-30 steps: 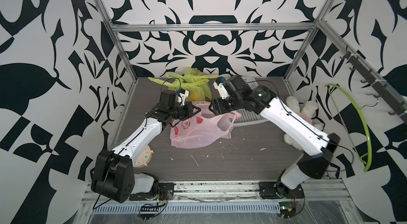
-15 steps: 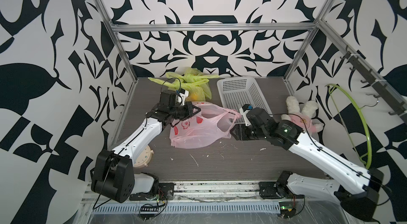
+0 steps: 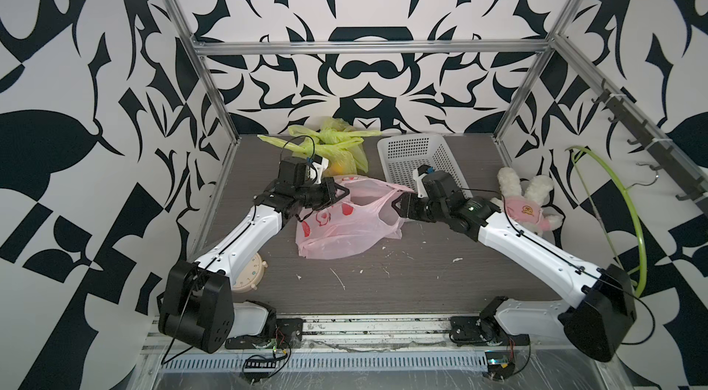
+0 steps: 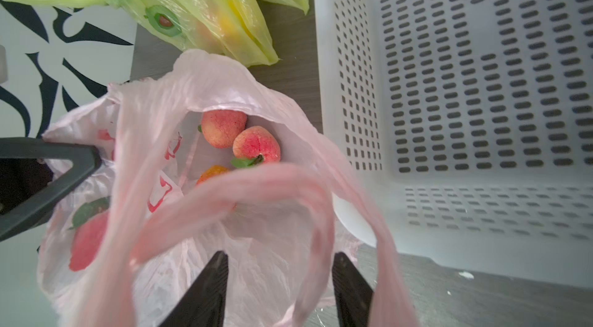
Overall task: Place the peach into a plastic bag & tie a knot
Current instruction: Cross the plastic bag at the center of the board.
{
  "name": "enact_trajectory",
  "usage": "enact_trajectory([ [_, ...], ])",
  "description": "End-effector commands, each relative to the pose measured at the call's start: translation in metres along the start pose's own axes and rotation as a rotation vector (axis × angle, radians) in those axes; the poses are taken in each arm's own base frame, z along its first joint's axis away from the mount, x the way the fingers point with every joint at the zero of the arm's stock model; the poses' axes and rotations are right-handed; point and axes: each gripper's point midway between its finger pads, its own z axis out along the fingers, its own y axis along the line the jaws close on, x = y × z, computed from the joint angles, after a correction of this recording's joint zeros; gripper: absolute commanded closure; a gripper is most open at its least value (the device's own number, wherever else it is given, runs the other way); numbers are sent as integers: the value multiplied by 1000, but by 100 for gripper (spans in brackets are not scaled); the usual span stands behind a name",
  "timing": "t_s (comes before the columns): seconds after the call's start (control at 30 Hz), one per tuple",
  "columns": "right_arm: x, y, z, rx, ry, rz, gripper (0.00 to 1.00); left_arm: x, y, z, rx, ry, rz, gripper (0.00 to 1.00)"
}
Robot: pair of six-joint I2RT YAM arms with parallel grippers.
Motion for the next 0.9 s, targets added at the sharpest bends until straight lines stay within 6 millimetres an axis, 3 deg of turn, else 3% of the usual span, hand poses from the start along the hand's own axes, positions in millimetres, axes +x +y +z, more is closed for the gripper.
enact_trajectory([
  [0.0, -29, 47, -14, -182, -88, -62, 61, 2, -7, -7, 3, -7, 14, 100],
  [0.17, -39, 80, -30, -303, -91, -106, 82, -3, -13, -10, 4, -16, 21, 100],
  [0.27, -42, 99, -44, -362, -77, -118, 99, -8, -13, -19, -60, -41, 30, 80],
  [0.33, -41, 113, -54, -395, -64, -133, 100, -16, -16, -37, -134, -95, 52, 58],
  [0.4, -39, 123, -62, -402, -53, -144, 100, -24, -22, -55, -193, -155, 88, 49],
  [0.57, -45, 153, -78, -438, -50, -163, 100, -38, -58, -99, -214, -283, 248, 37],
  [0.7, -49, 176, -78, -457, -30, -187, 100, -30, -88, -125, -151, -335, 421, 30],
  [0.87, -51, 197, -72, -484, -9, -202, 100, -18, -96, -141, -100, -429, 574, 18],
])
